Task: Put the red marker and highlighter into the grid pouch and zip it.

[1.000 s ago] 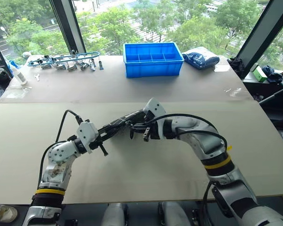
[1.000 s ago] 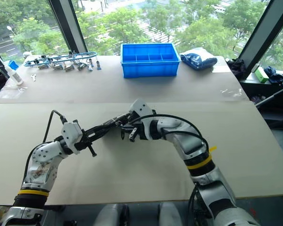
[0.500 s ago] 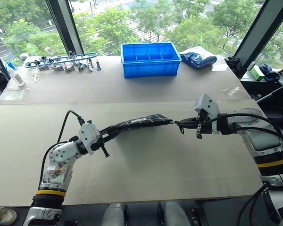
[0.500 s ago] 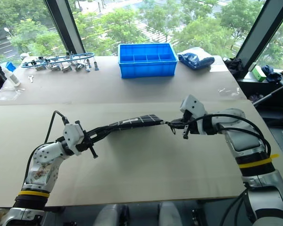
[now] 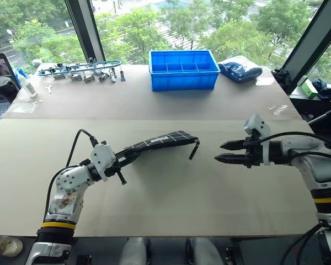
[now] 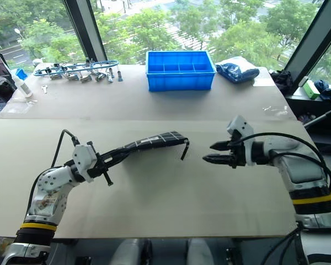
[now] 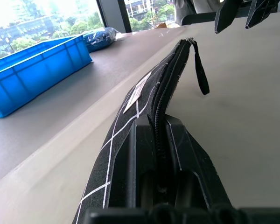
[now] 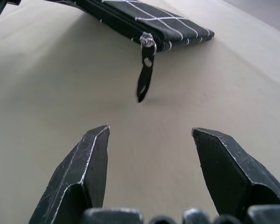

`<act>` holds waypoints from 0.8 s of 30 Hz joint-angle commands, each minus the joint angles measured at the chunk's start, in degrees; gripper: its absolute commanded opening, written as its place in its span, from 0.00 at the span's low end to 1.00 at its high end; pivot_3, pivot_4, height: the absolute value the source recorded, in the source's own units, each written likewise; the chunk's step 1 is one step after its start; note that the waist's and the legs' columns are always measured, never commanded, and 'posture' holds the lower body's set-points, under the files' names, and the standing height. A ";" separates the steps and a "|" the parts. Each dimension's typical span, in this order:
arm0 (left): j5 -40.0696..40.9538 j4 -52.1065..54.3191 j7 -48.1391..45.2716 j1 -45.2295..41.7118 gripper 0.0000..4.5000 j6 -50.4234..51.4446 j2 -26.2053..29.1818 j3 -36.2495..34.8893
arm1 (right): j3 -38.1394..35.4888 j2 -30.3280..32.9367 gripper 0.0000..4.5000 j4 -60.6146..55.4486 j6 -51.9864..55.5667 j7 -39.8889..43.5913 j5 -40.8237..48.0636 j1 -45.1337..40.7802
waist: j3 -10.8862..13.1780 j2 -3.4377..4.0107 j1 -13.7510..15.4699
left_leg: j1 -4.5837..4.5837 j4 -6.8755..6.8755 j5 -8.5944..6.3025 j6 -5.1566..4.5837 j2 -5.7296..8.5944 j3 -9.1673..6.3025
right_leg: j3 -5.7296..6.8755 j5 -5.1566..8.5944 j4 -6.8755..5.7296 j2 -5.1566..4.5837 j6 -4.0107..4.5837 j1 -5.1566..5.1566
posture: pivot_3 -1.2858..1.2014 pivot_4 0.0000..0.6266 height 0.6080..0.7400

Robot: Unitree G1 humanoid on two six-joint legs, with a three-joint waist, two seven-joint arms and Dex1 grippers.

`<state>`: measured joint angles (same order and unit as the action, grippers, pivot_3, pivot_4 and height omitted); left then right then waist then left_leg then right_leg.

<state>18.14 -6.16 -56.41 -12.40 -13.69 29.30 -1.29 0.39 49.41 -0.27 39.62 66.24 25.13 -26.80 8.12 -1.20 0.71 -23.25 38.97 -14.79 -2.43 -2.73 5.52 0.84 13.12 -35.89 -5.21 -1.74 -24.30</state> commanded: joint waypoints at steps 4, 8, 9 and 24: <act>0.85 0.22 -11.96 0.71 0.00 -5.41 4.84 2.06 | -5.31 1.36 0.71 -6.99 -0.94 -0.01 3.14 7.18 | 0.00 0.00 -0.20 | 0.01 -0.02 0.00 0.00 -0.03 -0.03 | 0.00 0.01 -0.01 0.07 0.01 -0.02 | 0.52 0.24 1.00; 1.75 -2.09 -18.21 0.47 0.00 -8.73 7.85 2.26 | -3.85 -0.06 0.71 -7.73 -2.28 -2.06 1.72 8.39 | 0.00 0.00 -0.30 | 0.06 -0.02 0.00 0.00 -0.04 0.00 | -0.05 0.01 -0.04 0.07 0.02 -0.01 | 0.52 0.24 1.00; 1.85 -3.30 -19.37 0.03 0.00 -9.66 8.40 2.02 | -3.39 -0.50 0.71 -7.97 -2.40 -2.51 1.50 8.38 | 0.00 0.00 -0.22 | 0.05 -0.01 0.00 0.00 -0.03 0.00 | -0.05 0.01 -0.05 0.06 0.02 -0.02 | 0.52 0.24 1.00; 4.95 -7.95 -15.78 -2.60 0.76 -5.72 9.88 -3.03 | -1.22 -0.99 0.73 -7.48 -3.85 -2.42 -0.15 8.25 | 0.00 0.00 -0.04 | 0.00 0.03 0.00 0.00 -0.01 0.03 | 0.01 0.01 -0.07 0.04 0.00 -0.01 | 0.52 0.24 1.00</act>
<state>19.71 -19.40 -75.42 -16.17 -25.25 38.06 -1.76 -0.18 47.72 -7.28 36.92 63.28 24.78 -17.80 8.12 -1.20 0.66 -23.26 39.01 -14.79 -2.43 -2.74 5.53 0.85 13.13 -35.95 -5.16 -1.74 -24.32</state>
